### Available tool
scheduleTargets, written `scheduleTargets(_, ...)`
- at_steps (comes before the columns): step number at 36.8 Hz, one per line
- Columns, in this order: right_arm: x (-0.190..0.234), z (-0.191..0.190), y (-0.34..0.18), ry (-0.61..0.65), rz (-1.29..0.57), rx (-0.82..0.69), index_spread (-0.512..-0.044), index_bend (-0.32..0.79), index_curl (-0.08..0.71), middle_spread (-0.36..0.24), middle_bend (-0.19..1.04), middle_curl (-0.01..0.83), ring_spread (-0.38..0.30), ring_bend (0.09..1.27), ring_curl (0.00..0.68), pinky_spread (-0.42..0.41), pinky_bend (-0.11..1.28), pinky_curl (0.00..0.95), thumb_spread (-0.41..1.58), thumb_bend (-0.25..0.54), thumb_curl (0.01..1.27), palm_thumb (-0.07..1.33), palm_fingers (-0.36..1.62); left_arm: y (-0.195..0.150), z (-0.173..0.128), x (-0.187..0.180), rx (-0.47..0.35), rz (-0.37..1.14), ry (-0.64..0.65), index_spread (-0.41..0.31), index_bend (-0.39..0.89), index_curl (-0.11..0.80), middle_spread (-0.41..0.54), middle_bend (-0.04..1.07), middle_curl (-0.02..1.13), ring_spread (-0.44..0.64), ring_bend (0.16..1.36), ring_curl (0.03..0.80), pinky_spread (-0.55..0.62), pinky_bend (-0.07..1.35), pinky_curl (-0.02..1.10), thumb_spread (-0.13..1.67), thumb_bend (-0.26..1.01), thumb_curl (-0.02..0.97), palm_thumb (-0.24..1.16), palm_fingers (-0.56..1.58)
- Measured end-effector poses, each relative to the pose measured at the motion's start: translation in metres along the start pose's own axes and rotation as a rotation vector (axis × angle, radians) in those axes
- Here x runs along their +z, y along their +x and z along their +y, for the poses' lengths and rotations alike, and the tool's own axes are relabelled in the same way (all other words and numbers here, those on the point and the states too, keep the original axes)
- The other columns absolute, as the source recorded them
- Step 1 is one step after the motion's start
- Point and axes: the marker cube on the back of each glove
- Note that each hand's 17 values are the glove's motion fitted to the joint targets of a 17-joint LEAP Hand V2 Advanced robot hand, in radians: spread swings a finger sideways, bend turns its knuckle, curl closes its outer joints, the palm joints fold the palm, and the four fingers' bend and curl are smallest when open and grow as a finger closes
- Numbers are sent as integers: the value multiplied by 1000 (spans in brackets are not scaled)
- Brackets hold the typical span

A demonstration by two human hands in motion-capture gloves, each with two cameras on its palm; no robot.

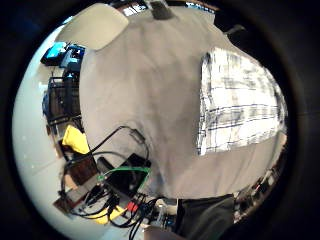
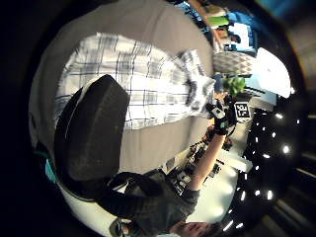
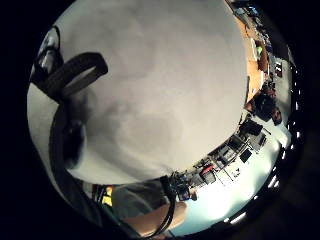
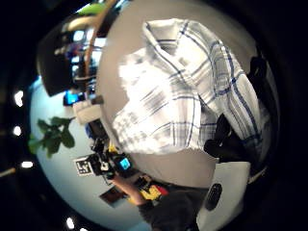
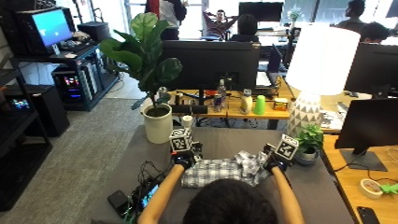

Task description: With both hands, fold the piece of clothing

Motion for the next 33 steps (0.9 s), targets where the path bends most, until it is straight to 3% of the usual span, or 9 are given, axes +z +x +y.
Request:
scheduleTargets(5,-36,-26,-73,161,44,-153,-194,168,302,-122,423,518,-202,681,486,-186,681,489,860,49,501,979,1275,-12,9,-57,68,66,257,-63,152,346,126,165,291,221,578,359,223,442,375,1293,-4,226,128,179)
scheduleTargets(7,-39,-41,-109,252,69,-219,-197,164,310,-130,430,523,-209,690,491,-187,711,505,792,28,519,982,1281,-14,7,-68,111,139,265,-62,163,348,125,169,293,209,578,357,209,445,375,1303,-2,226,140,215)
scheduleTargets(10,-29,-18,-173,294,96,-327,-200,163,323,-138,446,531,-213,700,497,-193,741,522,717,7,543,995,1282,-22,-8,-75,126,298,210,-62,163,348,120,169,292,197,577,353,188,444,372,1312,-3,223,148,246)
scheduleTargets(16,43,81,-274,150,100,-433,-208,151,339,-148,476,545,-219,728,511,-199,778,547,618,-23,581,1003,1263,-27,24,-113,146,509,294,-73,189,361,81,174,295,131,562,331,102,435,358,1339,4,223,182,456)
scheduleTargets(19,106,96,-309,-12,64,-466,-214,123,335,-150,485,551,-221,747,518,-202,792,555,579,-25,598,1007,1220,-31,39,-121,145,485,303,-80,184,370,66,167,306,110,554,339,68,434,366,1348,6,224,200,491)
scheduleTargets(20,129,99,-318,-70,38,-476,-212,32,306,-139,433,532,-222,749,514,-212,795,547,625,-31,592,991,1080,-33,43,-121,140,462,291,-81,183,373,64,167,309,102,551,341,61,431,368,1349,4,223,202,494)
scheduleTargets(23,165,97,-332,-92,-63,-537,-212,2,277,-121,376,519,-207,761,517,-218,793,549,726,-22,583,977,968,-39,49,-117,131,418,253,-77,172,376,68,165,316,103,540,345,57,415,373,1355,-2,222,204,469)
scheduleTargets(28,129,102,-317,-83,-269,-589,-208,11,222,-83,310,489,-178,779,505,-182,748,515,928,-46,526,829,883,-44,44,-107,110,416,228,-77,169,378,66,151,311,103,532,343,48,401,374,1360,-7,221,208,471)
scheduleTargets(33,55,105,-275,0,-329,-586,-197,59,207,-60,308,478,-154,743,475,-158,685,474,1041,1,513,855,945,-42,35,-98,80,386,206,-77,164,378,65,150,305,101,525,340,43,395,374,1362,-8,220,210,474)
